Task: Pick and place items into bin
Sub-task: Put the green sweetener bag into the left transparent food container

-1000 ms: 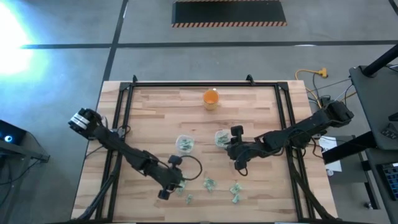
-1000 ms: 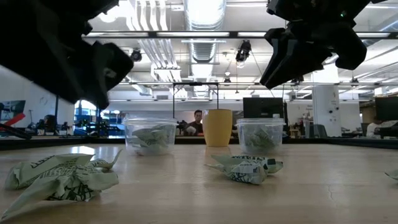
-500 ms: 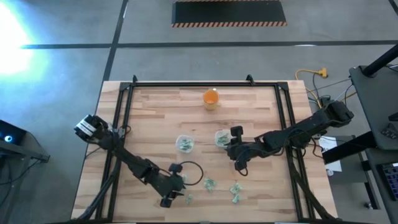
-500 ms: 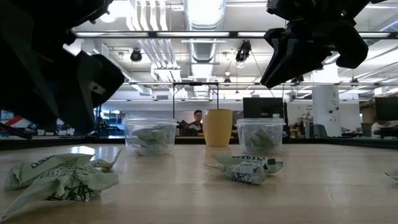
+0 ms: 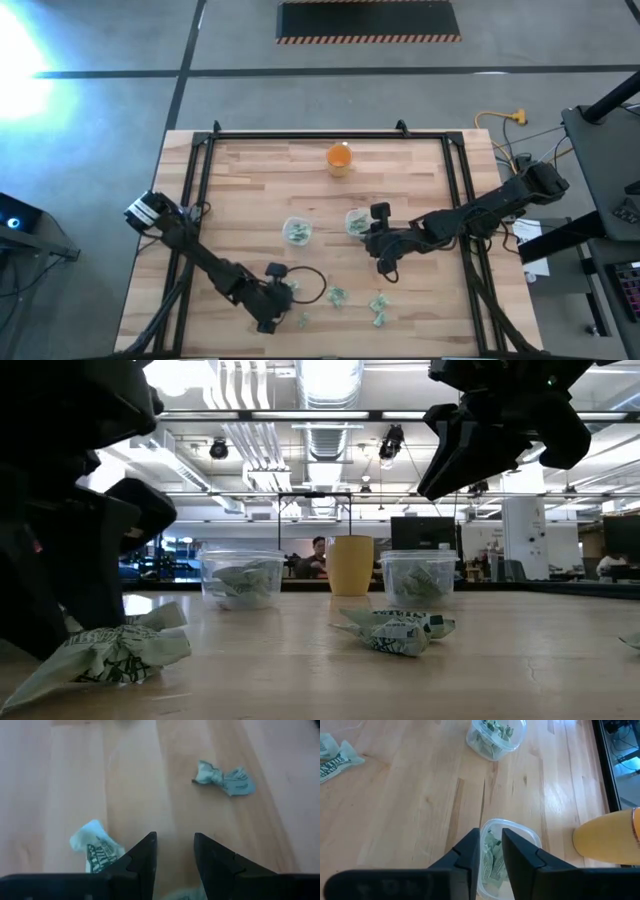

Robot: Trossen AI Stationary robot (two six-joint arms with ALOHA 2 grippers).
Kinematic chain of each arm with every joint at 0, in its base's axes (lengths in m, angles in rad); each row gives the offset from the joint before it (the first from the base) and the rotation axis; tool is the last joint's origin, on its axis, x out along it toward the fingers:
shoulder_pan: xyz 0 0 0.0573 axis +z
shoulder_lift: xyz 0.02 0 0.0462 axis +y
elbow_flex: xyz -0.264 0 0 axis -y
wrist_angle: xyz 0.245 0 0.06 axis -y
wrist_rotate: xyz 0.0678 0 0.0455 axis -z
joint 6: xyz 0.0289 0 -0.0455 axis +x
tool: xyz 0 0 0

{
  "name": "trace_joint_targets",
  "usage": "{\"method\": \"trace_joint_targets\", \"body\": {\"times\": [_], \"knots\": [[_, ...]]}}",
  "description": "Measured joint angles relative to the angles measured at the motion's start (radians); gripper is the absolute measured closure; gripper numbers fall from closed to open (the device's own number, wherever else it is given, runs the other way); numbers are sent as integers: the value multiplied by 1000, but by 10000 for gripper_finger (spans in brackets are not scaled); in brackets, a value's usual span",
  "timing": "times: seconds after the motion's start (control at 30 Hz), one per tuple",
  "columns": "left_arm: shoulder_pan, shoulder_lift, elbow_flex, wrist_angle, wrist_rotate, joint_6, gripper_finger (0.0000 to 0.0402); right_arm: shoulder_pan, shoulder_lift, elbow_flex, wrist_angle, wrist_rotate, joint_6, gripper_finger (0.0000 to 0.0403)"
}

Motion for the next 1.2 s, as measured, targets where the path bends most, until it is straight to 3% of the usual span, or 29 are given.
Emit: {"method": "trace_joint_targets", "body": {"times": [0.37, 0.5, 0.73, 0.87, 1.2], "knots": [[-20, -11, 127, -448, -19, -83, 288, -1, 0, -1, 4, 0, 0, 329], [-22, -9, 182, -618, -76, -105, 288, -1, 0, -1, 4, 0, 0, 328], [-32, -36, 238, -670, -99, -171, 288, 0, 0, -2, 5, 0, -3, 337], [-48, -54, 231, -688, -51, -233, 288, 0, 0, -2, 5, 0, -7, 337], [-82, -54, 226, -802, 29, -183, 288, 0, 0, -2, 7, 0, -7, 337]]}}
